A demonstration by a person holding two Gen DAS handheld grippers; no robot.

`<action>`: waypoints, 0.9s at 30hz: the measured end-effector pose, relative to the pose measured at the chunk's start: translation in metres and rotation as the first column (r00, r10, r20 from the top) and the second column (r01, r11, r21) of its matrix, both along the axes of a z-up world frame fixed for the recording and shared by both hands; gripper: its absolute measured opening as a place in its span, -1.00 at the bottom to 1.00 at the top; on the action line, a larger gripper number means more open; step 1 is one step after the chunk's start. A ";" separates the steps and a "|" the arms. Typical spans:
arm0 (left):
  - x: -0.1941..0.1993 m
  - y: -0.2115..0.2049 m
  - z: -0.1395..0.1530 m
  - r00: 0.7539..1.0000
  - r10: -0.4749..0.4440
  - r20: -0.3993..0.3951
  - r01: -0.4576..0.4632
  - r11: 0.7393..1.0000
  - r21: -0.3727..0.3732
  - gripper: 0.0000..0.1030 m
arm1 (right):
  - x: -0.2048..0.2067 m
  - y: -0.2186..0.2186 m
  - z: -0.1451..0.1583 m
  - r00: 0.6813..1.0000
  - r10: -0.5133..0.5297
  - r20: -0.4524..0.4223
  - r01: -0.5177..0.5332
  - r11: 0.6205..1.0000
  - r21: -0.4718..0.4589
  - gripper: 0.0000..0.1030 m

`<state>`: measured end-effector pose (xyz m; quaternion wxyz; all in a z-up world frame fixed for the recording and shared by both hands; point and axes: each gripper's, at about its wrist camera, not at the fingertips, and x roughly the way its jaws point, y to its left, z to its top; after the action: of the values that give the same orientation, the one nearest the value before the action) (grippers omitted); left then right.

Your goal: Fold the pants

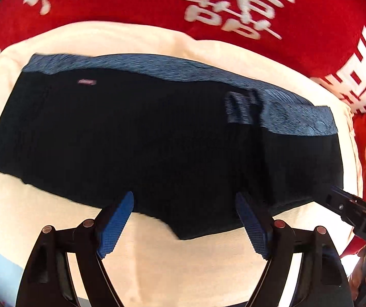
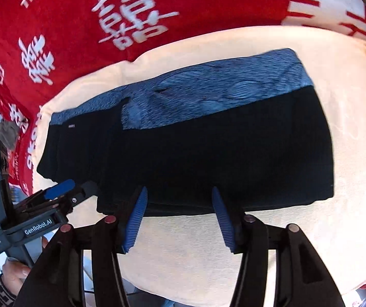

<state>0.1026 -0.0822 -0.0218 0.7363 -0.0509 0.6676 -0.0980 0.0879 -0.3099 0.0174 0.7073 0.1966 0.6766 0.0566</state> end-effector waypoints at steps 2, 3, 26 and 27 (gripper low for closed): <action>0.000 0.024 -0.001 0.999 0.040 -0.004 -0.040 0.999 -0.009 0.60 | 0.004 0.020 0.002 0.999 0.035 0.009 -0.035 0.999 -0.032 0.15; -0.001 0.035 -0.002 0.998 0.061 -0.005 -0.061 0.998 -0.012 0.60 | 0.005 0.028 0.002 0.999 0.046 0.015 -0.045 0.998 -0.045 0.15; -0.009 0.232 -0.055 0.808 0.586 -0.061 -0.534 0.684 -0.498 0.60 | 0.011 0.098 -0.020 0.978 0.203 -0.051 -0.209 0.960 -0.185 0.39; -0.008 0.235 -0.057 0.801 0.595 -0.061 -0.535 0.667 -0.519 0.60 | 0.011 0.099 -0.021 0.977 0.207 -0.053 -0.213 0.959 -0.185 0.40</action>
<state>0.0942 0.1531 -0.0785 0.7256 -0.4434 0.5246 -0.0414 0.0992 -0.2106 -0.0033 0.7017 0.0565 0.7075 0.0633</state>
